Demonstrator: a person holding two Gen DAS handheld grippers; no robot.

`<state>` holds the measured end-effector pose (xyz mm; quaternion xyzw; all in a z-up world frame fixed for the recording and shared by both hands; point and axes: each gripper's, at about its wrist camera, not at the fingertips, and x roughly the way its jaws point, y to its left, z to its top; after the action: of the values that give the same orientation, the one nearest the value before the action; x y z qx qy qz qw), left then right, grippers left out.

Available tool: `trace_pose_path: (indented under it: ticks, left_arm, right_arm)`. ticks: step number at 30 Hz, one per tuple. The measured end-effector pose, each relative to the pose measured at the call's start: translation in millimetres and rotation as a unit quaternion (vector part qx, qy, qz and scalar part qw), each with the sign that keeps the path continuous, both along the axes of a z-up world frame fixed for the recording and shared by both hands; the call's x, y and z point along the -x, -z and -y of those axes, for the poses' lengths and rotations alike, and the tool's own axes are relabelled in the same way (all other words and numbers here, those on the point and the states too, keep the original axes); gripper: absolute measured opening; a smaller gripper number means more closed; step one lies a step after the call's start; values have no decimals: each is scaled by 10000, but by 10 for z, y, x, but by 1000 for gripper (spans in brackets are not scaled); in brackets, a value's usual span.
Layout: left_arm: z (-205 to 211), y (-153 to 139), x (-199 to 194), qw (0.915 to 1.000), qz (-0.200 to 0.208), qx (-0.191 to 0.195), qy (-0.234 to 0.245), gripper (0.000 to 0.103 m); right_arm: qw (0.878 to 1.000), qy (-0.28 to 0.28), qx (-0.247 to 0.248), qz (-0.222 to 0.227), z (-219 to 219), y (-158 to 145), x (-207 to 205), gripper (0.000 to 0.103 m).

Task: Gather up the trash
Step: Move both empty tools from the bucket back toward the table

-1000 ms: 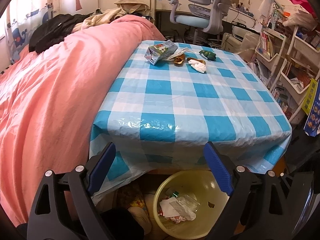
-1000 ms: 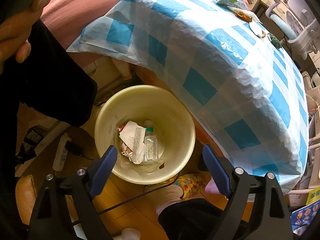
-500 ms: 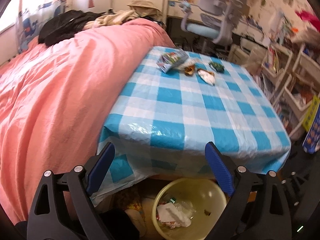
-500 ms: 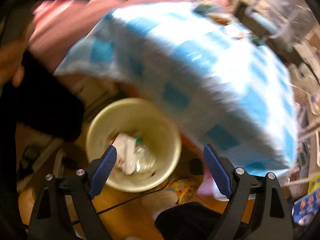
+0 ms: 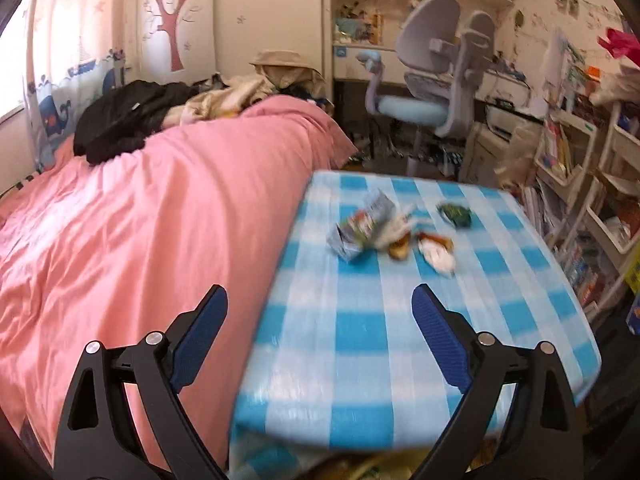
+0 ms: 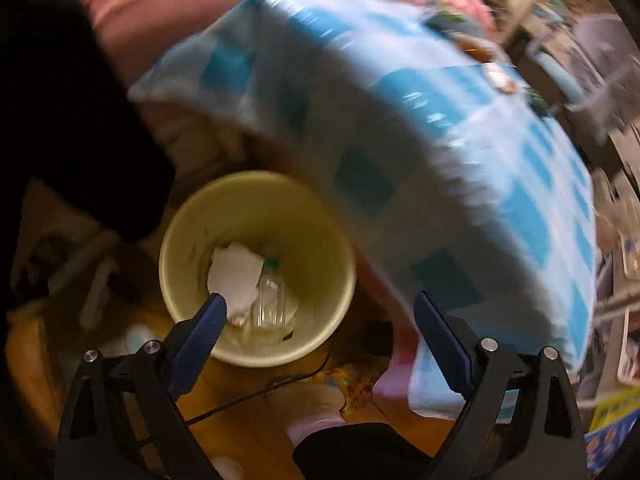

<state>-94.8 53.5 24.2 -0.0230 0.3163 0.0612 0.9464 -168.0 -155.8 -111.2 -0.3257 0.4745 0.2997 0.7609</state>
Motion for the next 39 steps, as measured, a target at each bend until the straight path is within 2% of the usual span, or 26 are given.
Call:
trace_pose_path:
  ticks: [4,8,10,16,21,29,36,39]
  left_arm:
    - [-115,38,-37,9989,-197,431,45,90]
    - [-171,118,28,9990,-365,273,-6,91]
    - [-211,119,42,9986,-318,432,-30,92]
    - [-206,246,17,9969,-503,605,-39,94]
    - [-104,346,-28,9981,-543,265,-138,94]
    - [-25,457,-100,9976,-643,187,-178,94]
    - [-65,374,-133,9982,-473,287,-224,94]
    - [-97,325,-154,9984,-420,331,-203,94]
  right_arm:
    - [9989,-131,-56,-448,-100,157,-24,90]
    - [9971,-285,-102,-703,-242,204,34,90]
    - [9959,-413,-86,-799,-311,216,93,90]
    - [9948,-767,-19,-674,-380,139,265,90]
    - [9959,-792,-34,-444,-359,59,313,91]
    - [9952,-938,167,-219,-382,117,390,91]
    - [9988,-422,234,-112,-326,149,122,91]
    - [9995,-158,157,-201,-289,177,21,91]
